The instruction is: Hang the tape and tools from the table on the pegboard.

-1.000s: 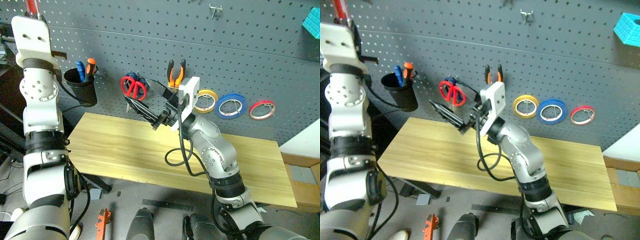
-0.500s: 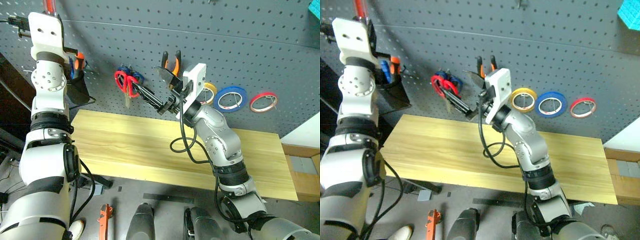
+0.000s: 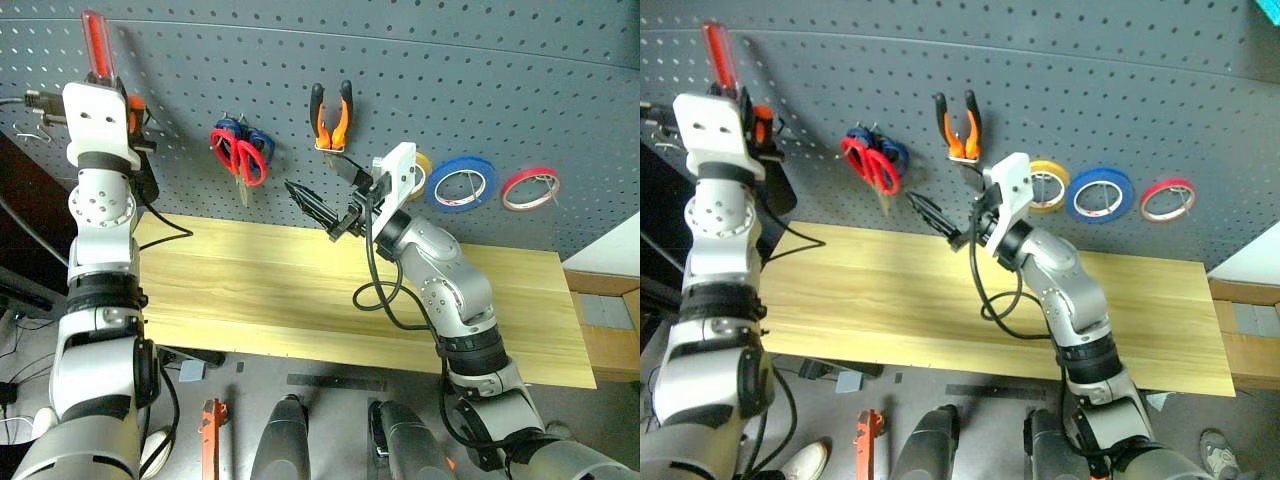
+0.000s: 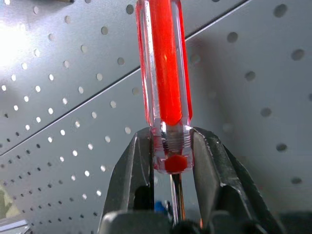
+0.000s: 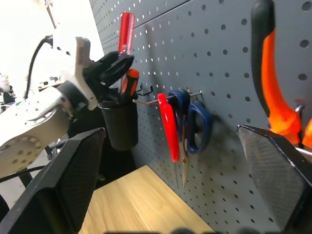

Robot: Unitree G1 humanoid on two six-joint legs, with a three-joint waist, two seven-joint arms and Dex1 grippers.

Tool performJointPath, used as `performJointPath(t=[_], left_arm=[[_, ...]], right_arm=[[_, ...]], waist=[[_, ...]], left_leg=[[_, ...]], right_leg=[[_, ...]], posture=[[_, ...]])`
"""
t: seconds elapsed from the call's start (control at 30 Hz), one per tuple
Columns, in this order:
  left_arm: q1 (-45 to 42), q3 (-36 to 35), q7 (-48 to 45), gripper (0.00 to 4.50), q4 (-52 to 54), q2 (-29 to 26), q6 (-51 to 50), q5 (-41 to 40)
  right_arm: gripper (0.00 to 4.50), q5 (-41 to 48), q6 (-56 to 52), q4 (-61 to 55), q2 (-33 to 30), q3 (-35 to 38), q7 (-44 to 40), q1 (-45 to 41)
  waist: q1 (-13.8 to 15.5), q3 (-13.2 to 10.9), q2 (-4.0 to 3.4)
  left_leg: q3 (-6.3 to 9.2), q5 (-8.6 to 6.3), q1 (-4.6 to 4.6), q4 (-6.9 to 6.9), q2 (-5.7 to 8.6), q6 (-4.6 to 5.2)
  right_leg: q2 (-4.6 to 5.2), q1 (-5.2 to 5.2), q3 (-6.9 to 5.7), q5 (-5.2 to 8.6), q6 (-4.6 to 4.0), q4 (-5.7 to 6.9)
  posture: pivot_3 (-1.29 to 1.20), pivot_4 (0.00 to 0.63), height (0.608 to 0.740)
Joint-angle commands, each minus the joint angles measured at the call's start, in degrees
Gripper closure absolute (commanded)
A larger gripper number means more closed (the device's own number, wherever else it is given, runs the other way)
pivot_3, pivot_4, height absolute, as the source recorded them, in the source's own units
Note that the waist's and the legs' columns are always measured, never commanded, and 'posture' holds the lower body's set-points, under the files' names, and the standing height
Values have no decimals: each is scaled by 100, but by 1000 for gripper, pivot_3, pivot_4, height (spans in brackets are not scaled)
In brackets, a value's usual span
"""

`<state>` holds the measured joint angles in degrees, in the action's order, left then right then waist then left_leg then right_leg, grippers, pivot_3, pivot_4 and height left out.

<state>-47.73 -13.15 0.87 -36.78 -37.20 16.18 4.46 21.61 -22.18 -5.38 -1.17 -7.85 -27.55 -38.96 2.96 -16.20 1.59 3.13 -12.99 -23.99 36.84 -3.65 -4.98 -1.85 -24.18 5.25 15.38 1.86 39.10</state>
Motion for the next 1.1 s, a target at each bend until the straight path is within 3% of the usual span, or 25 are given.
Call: performJointPath(t=[0.03, 0.2, 0.4, 0.77, 0.93, 1.1], left_arm=[[362, -204, 111, 3738, 844, 42, -463, -128], [1127, -426, 219, 3738, 1947, 199, -1163, -206], [1372, -548, 275, 3738, 2397, 284, -1644, -269], [1244, -450, 237, 65, 2479, 378, -1798, -280], [1377, -496, 127, 24, 2764, 540, -2051, -477], [1967, -551, 145, 24, 3939, 915, -2713, -709]], right_arm=[[0, 67, 80, -226, -17, 73, -50, 33], [0, 71, 71, -243, -85, 84, -80, 71], [0, 73, 82, -194, -124, 88, -111, 62], [0, 29, 118, -231, -159, 78, -135, 116], [0, 25, 106, -361, -282, 92, -152, 190], [0, -9, 56, -918, -746, -30, -400, 746]], waist=[[0, 0, 0], [-12, -1, 1], [-16, -1, 2], [-15, -1, 2], [-9, 0, 4], [4, 11, 16]], left_leg=[[0, 0, 0, 0, 1, 0], [-1, 0, -3, -1, -1, -1], [-1, -1, -2, -6, -1, -1], [-2, -1, -2, -8, -1, -1], [-2, -1, -4, -8, -1, -1], [-2, -1, -10, -11, 1, -4]], right_leg=[[0, 0, 1, 0, 0, 1], [0, -1, 2, 0, 1, -4], [0, -1, 4, 1, 1, -7], [0, -3, 4, 1, 2, -9], [0, -2, 3, 1, 2, -10], [6, -2, 3, 1, 2, -15]], posture=[[172, 301, 740], [179, 295, 740], [187, 292, 740], [177, 280, 740], [178, 257, 740], [187, 226, 740]])
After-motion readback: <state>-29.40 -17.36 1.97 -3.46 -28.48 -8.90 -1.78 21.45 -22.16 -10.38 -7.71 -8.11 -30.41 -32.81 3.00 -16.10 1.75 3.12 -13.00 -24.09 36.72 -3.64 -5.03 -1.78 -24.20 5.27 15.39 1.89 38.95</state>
